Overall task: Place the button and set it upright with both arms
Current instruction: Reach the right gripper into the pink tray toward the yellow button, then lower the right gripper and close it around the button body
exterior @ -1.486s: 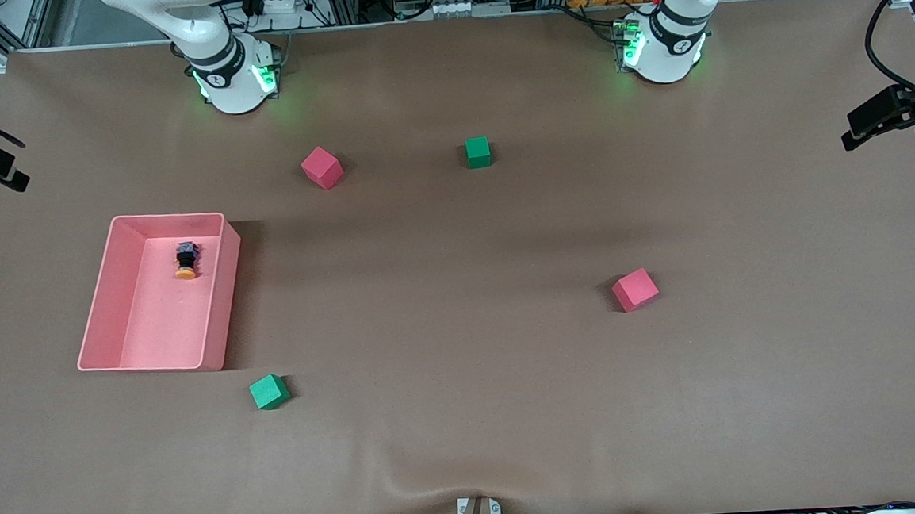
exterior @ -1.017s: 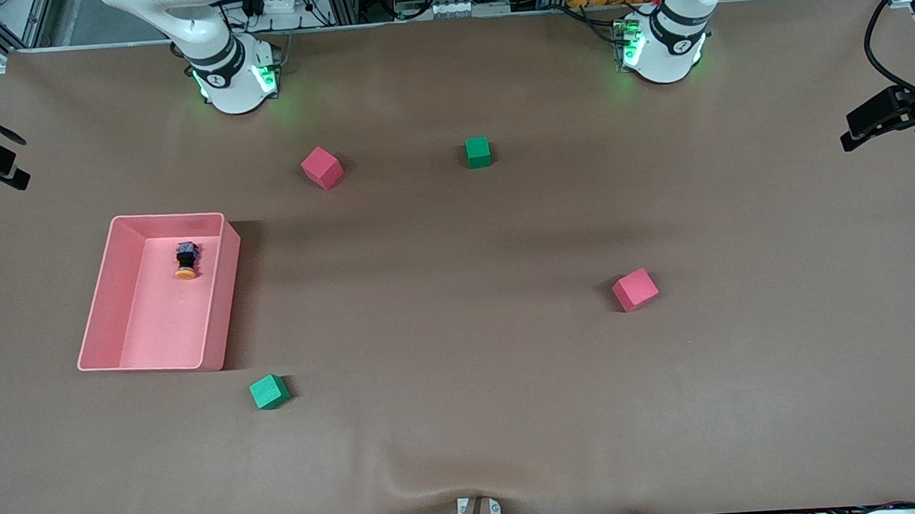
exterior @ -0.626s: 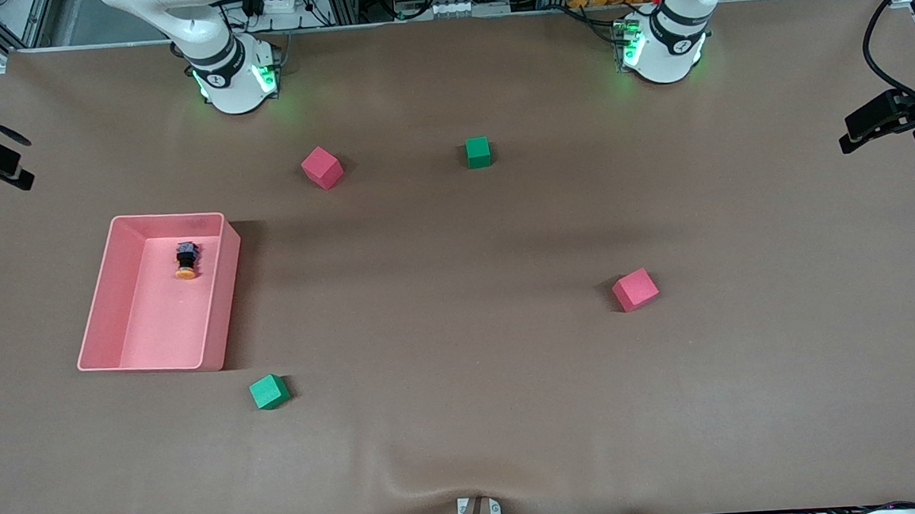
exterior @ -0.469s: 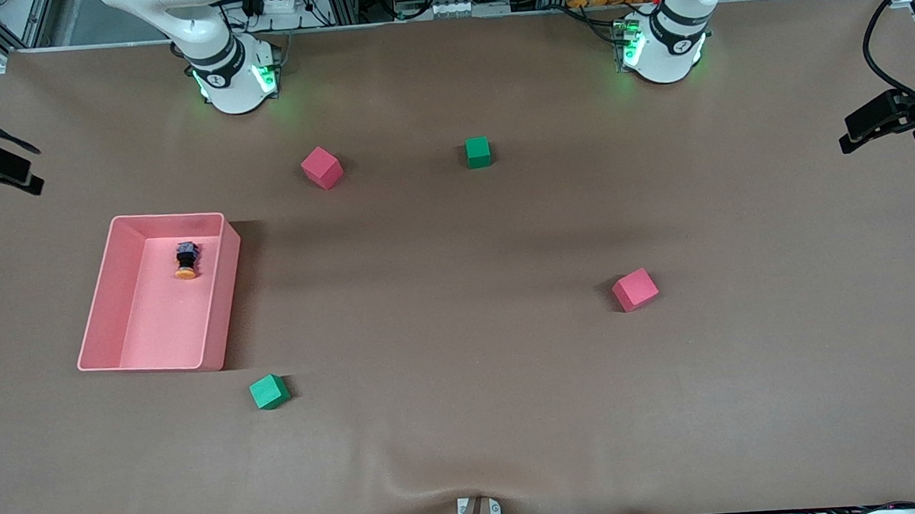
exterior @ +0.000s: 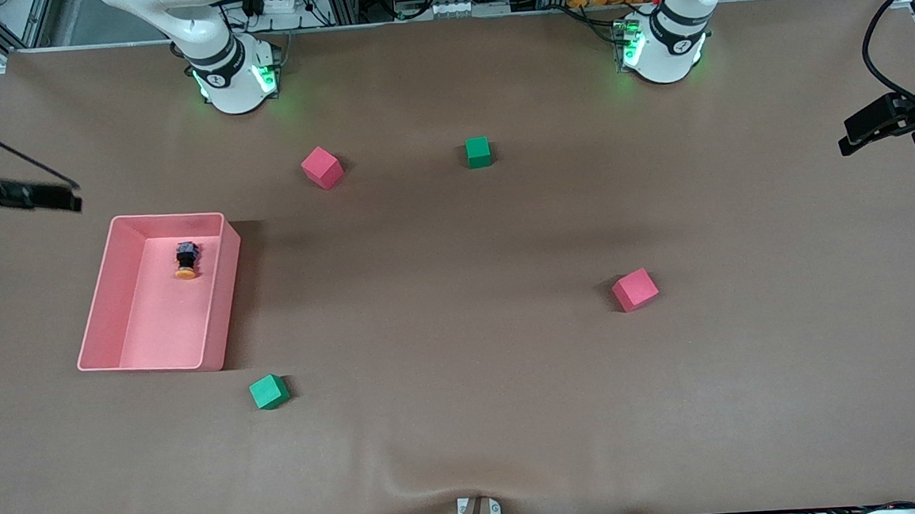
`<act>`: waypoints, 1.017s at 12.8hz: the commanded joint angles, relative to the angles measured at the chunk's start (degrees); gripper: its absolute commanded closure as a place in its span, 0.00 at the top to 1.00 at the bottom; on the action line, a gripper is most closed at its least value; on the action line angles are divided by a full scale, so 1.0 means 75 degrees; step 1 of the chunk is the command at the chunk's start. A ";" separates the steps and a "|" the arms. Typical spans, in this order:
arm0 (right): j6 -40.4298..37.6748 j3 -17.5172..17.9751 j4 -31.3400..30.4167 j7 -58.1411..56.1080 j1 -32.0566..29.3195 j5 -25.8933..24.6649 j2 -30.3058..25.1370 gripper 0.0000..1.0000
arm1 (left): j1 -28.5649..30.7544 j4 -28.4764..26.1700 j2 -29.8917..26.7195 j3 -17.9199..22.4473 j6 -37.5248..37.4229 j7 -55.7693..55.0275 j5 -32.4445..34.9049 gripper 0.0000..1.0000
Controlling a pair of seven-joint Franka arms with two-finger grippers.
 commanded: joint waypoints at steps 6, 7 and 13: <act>0.2847 0.0099 -0.2077 -0.0573 -0.0224 -0.0139 0.1147 1.00 | 0.0062 0.0079 0.0034 -0.0006 -0.0061 0.0187 -0.0028 1.00; 0.3385 0.0099 -0.2591 -0.0855 -0.0294 -0.0127 0.1078 1.00 | 0.0062 0.0079 0.0034 -0.0006 -0.0061 0.0187 -0.0028 1.00; 0.6540 0.0088 -0.6027 -0.1666 -0.0739 -0.0127 0.0128 1.00 | 0.0050 0.0091 0.0081 0.0006 -0.0061 0.0199 -0.0016 1.00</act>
